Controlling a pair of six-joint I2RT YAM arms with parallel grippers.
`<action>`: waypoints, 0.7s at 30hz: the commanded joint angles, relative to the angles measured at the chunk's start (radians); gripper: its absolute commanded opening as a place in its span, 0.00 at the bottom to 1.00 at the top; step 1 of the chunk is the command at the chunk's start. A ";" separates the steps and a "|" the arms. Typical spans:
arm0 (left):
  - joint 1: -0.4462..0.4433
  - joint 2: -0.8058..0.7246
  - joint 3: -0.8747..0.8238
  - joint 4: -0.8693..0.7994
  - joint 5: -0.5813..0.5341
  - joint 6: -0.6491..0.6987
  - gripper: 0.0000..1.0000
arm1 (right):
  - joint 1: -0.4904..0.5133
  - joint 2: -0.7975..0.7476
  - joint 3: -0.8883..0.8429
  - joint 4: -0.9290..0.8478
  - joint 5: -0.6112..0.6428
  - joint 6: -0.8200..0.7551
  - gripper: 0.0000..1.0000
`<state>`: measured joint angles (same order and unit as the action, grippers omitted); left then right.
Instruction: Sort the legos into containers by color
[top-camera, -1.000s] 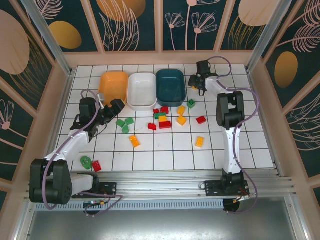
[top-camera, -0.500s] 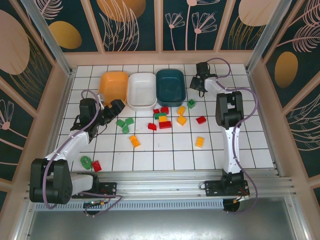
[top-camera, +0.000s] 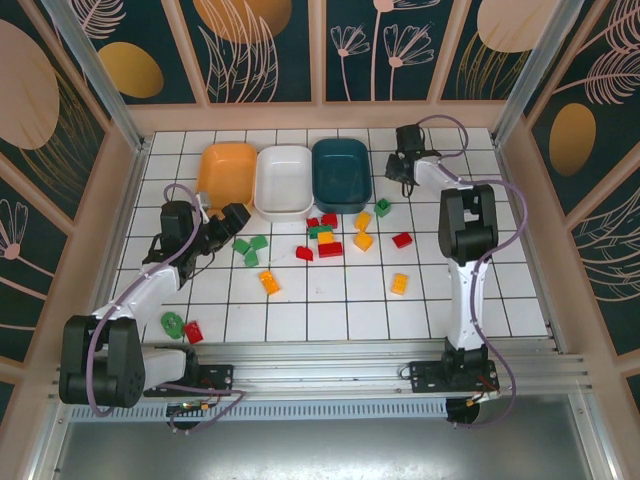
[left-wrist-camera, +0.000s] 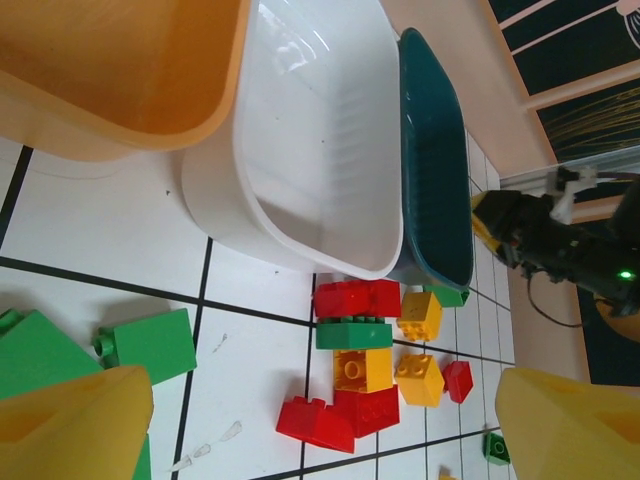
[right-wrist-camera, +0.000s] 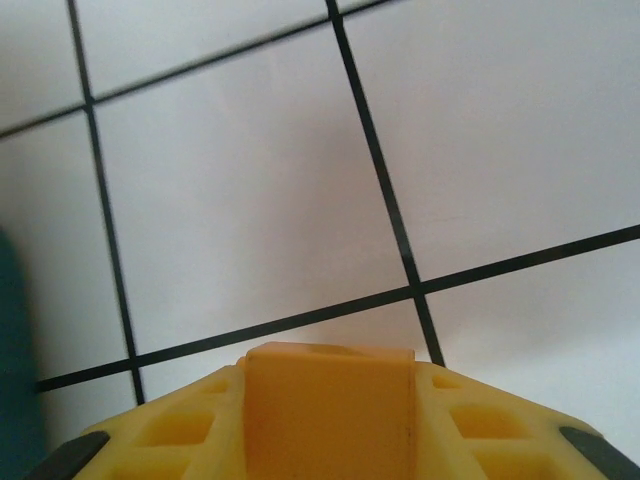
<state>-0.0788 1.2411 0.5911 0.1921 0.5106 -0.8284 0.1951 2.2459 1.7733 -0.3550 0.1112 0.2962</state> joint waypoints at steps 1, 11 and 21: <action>-0.003 0.007 -0.022 0.056 -0.027 -0.015 0.89 | 0.035 -0.110 -0.033 0.020 0.057 -0.001 0.33; -0.003 -0.046 -0.153 0.195 -0.109 -0.110 0.88 | 0.268 -0.044 0.089 -0.060 0.100 -0.015 0.36; -0.004 -0.102 -0.165 0.157 -0.083 -0.057 0.89 | 0.290 0.146 0.465 -0.267 0.098 -0.035 0.59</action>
<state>-0.0788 1.1648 0.4244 0.3405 0.4179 -0.9180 0.4911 2.4020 2.1647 -0.5331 0.1799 0.2665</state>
